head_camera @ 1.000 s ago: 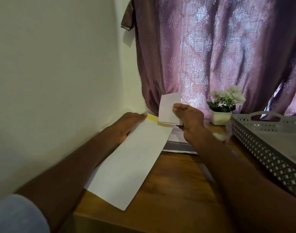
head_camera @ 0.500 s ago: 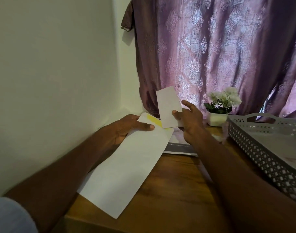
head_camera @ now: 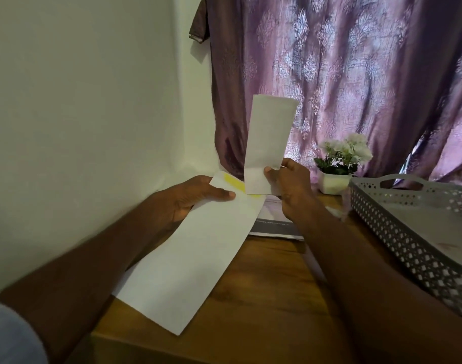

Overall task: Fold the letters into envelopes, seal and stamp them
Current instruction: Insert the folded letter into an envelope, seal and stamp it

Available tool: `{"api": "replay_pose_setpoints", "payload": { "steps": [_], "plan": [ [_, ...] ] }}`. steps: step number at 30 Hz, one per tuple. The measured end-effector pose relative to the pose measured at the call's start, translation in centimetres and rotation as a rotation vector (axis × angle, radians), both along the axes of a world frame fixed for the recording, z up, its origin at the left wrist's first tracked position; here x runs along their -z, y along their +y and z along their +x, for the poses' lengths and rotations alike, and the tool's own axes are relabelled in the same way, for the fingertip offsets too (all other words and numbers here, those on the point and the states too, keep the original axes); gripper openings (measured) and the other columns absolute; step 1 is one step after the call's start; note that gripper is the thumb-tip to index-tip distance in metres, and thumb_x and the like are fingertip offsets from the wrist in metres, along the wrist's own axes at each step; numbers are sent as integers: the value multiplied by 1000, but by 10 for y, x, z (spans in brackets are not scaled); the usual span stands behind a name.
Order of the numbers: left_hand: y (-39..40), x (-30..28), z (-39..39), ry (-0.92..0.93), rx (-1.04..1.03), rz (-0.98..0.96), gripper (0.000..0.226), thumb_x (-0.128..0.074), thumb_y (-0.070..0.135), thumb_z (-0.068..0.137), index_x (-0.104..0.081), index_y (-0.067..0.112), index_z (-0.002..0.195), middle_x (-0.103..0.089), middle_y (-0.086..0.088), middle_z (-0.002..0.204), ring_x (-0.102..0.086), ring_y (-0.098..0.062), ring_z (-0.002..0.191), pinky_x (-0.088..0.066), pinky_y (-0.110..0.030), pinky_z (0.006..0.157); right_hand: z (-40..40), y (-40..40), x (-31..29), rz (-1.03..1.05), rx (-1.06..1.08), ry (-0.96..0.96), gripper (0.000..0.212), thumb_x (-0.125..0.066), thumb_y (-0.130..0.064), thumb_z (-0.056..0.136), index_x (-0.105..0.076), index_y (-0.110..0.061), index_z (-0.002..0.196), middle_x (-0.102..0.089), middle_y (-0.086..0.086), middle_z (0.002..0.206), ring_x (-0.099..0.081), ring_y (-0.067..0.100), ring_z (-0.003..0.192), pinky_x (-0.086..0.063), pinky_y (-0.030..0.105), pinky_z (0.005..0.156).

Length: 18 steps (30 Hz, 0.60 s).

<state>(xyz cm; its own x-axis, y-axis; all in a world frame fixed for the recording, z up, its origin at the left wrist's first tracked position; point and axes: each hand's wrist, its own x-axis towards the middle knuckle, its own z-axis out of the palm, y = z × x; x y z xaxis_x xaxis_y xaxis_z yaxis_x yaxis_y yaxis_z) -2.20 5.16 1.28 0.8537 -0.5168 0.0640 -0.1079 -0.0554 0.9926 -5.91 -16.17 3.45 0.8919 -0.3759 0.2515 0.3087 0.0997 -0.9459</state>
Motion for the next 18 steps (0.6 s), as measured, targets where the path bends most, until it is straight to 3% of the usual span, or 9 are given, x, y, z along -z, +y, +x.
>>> {"api": "replay_pose_setpoints", "payload": {
  "steps": [3,6,8,10,18],
  "plan": [
    [0,1,0,-12,21,14,54,-83,14,81,-67,6,132,-73,-15,127,-69,-35,120,-52,-44,106,1,0,2,-24,4,-22,29,-68,8,88,-69,-21,89,-73,-2,90,-68,16,81,-60,28,71],
    [3,-1,2,3,21,1,47,-89,17,78,-73,12,123,-76,-13,122,-74,-31,111,-61,-36,88,1,2,2,-40,-17,-40,30,-69,9,88,-70,-21,91,-75,2,97,-69,16,84,-62,32,78],
    [6,-2,4,-7,6,-15,39,-90,18,77,-78,14,114,-76,-13,119,-75,-29,107,-61,-31,80,1,2,2,-41,-27,-49,29,-70,9,87,-70,-20,93,-75,1,96,-69,13,81,-61,26,72],
    [7,-3,6,-21,9,-30,38,-88,18,78,-78,13,115,-76,-13,121,-74,-30,110,-61,-31,83,0,2,1,-48,-28,-53,29,-70,8,87,-70,-21,92,-74,-4,91,-68,10,78,-59,21,65],
    [7,-3,3,2,37,-31,33,-83,15,86,-77,12,118,-75,-13,123,-73,-32,112,-60,-36,90,1,1,1,-40,-24,-67,27,-69,7,89,-71,-18,100,-73,-4,92,-67,9,79,-58,20,64]
  ]
}}
